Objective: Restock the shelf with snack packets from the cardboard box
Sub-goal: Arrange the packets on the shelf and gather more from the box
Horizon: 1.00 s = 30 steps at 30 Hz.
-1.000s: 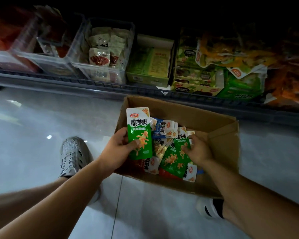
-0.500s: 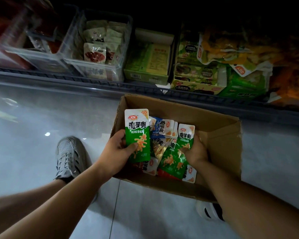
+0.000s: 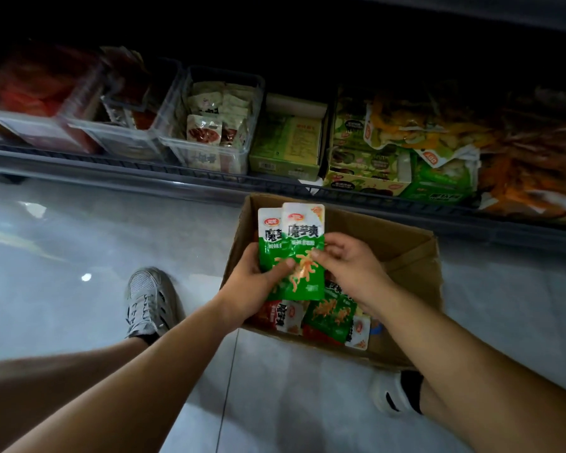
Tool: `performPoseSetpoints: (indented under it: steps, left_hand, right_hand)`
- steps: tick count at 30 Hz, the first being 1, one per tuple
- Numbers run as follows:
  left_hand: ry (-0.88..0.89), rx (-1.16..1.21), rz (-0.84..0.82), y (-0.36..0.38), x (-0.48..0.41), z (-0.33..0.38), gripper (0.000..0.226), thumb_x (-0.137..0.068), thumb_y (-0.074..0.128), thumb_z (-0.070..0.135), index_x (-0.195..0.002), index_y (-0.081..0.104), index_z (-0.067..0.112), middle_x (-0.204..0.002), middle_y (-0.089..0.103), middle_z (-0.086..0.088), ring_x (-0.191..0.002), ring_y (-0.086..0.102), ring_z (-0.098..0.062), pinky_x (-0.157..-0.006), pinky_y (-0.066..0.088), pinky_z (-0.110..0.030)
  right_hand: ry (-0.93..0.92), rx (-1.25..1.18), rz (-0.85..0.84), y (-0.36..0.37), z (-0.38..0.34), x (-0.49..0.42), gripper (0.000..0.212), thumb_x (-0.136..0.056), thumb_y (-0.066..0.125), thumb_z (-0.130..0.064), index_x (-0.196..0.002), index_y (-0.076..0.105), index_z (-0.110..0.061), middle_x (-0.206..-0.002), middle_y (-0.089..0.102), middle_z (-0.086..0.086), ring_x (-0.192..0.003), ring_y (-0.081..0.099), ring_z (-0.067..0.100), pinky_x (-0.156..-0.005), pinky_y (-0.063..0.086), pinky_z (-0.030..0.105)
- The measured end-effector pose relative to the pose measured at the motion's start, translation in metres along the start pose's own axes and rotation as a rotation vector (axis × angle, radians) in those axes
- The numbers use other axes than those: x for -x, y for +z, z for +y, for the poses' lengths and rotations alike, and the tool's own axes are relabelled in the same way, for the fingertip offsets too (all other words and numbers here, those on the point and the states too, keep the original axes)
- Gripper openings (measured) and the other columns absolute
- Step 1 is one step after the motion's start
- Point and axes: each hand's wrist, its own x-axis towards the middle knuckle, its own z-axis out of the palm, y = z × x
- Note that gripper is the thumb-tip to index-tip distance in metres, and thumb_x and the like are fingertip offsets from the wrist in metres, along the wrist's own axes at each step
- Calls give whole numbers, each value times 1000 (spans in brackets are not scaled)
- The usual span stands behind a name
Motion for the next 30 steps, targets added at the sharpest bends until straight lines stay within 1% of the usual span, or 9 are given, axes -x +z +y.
performPoseSetpoints:
  steps: [3,5,7,11,15,19,24,27,30]
  left_hand:
    - [58,-58,34,-8,0,1,41,-94,71,9,-129,54,20,-121,73,-2,-104,73,-15,-81,62,-27]
    - [74,-45,100,-20,-2,4,41,-94,69,5,-128,54,21,-119,72,-2,-102,73,-15,-80,62,-27]
    - [70,-21,155,-35,-4,4,42,-94,69,5,-130,54,20,-118,73,-4,-101,74,-18,-83,62,-36]
    - [72,-60,172,-48,-7,-1,42,-93,71,7,-131,56,16,-117,74,-9,-100,76,-23,-84,62,-41]
    - [82,-94,167,-45,-9,-3,34,-94,70,9,-123,59,21,-106,76,-1,-92,77,-17,-70,62,-26]
    - [66,-82,171,-45,-9,-1,33,-94,69,10,-124,60,20,-107,77,-2,-92,77,-18,-70,62,-27]
    - [70,-112,177,-46,-11,-4,33,-94,70,9,-123,60,21,-106,78,0,-94,77,-18,-72,62,-27]
    - [73,-108,172,-47,-13,-6,32,-94,70,8,-122,61,22,-106,79,1,-95,77,-18,-73,62,-28]
    - [80,-107,161,-47,-12,-6,32,-94,69,7,-122,60,21,-105,79,1,-93,77,-17,-71,62,-26]
  right_hand:
    - [-45,65,-36,10,-11,0,23,-95,67,-25,-118,64,-28,-103,72,-6,-91,69,8,-75,56,23]
    - [-4,43,-20,6,-6,-5,14,-98,62,-21,-110,67,-24,-98,72,-3,-87,70,14,-70,58,22]
    - [13,201,38,-7,15,-17,13,-99,61,-20,-109,68,-23,-99,71,-4,-87,69,13,-68,55,19]
    - [149,484,10,-33,87,-33,19,-93,69,-14,-110,67,-20,-111,68,4,-103,64,20,-85,54,34]
    - [197,634,-27,-35,137,-39,58,-81,83,-31,-131,60,-16,-132,62,7,-119,60,26,-99,52,45]
    - [273,683,84,-21,146,-45,94,-72,84,-54,-149,37,-25,-145,44,11,-128,49,34,-100,49,45]
    - [300,642,162,-5,148,-58,101,-76,83,-45,-153,23,-17,-148,45,15,-129,50,37,-97,51,46]
    - [287,609,196,2,150,-63,101,-75,86,-36,-151,21,-26,-143,53,14,-122,56,38,-94,52,51]
    - [238,518,226,0,149,-60,95,-78,84,-19,-152,25,-30,-142,54,11,-122,57,35,-95,53,45]
